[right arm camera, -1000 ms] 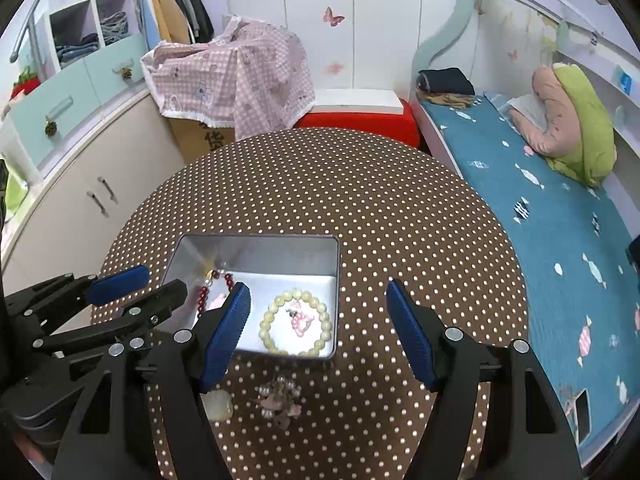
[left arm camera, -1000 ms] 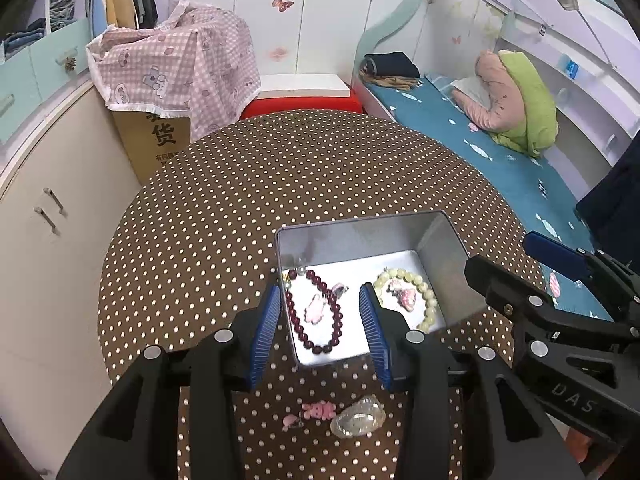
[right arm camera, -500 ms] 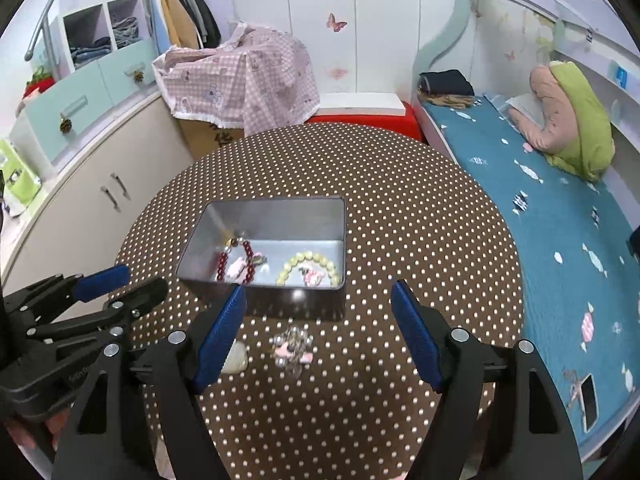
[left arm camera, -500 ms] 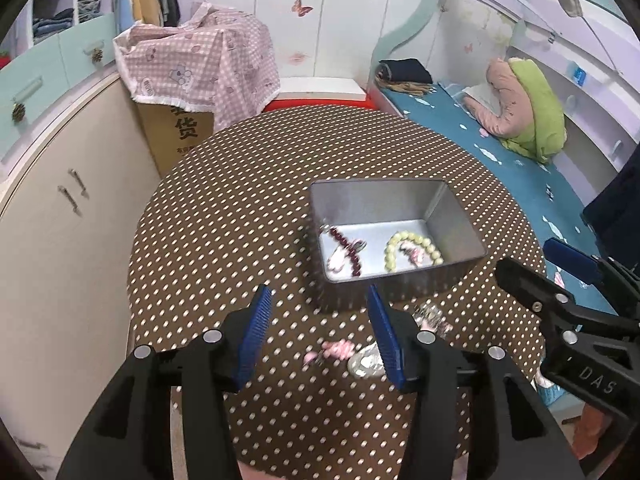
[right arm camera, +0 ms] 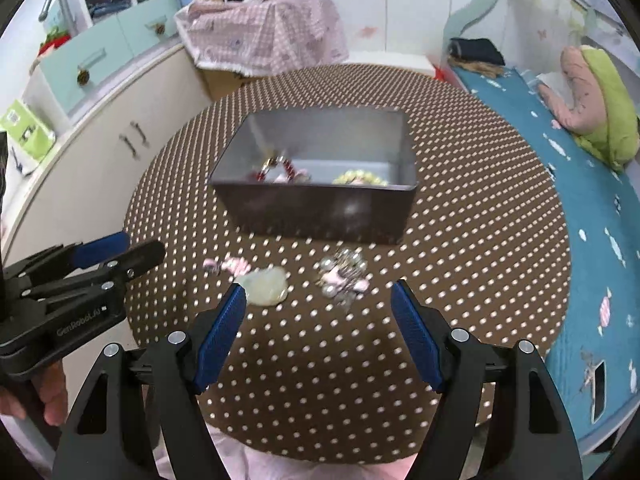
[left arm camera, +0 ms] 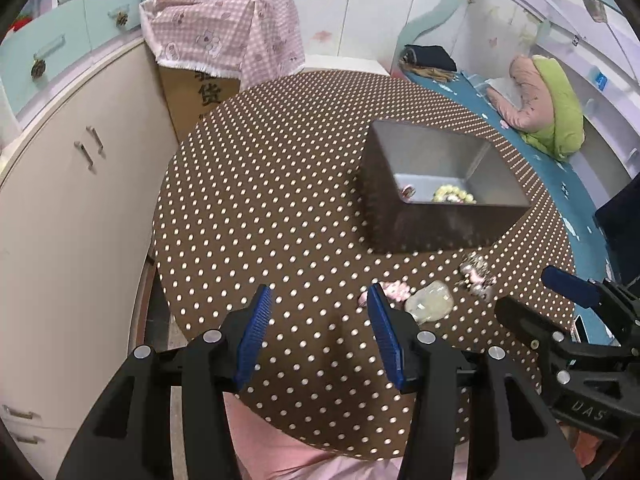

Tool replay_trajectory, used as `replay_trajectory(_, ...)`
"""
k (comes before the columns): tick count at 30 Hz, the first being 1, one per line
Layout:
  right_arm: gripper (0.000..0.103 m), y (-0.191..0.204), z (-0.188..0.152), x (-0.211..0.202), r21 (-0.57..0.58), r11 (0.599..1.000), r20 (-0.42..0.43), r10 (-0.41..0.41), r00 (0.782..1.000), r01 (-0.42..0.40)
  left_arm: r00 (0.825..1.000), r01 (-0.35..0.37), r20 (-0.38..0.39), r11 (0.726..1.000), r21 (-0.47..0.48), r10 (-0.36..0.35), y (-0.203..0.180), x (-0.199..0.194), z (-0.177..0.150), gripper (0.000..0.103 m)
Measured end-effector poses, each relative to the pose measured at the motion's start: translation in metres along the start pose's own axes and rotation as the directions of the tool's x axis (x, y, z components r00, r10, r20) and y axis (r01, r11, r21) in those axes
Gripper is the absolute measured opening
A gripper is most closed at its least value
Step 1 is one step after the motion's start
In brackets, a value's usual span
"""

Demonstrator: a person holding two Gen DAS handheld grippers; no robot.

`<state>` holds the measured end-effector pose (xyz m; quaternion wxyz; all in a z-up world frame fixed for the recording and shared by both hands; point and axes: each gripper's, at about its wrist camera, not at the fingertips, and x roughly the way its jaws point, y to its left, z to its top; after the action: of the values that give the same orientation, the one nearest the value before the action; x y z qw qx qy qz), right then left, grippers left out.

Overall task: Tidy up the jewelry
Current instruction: 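Move both tools back to the jade pendant and remaining charms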

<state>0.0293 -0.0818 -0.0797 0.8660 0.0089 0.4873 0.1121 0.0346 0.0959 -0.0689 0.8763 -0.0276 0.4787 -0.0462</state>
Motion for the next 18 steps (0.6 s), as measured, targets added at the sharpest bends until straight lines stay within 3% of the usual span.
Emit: replay_trajectory(18, 0.073, 0.035, 0.002, 0.056, -0.043, 0.999, -0.145, 0.015, 0.989, -0.021, 0.997, 0.014, -0.076, 1.000, -0.017, -0.016, 0.021, 0.027, -0.009, 0.048)
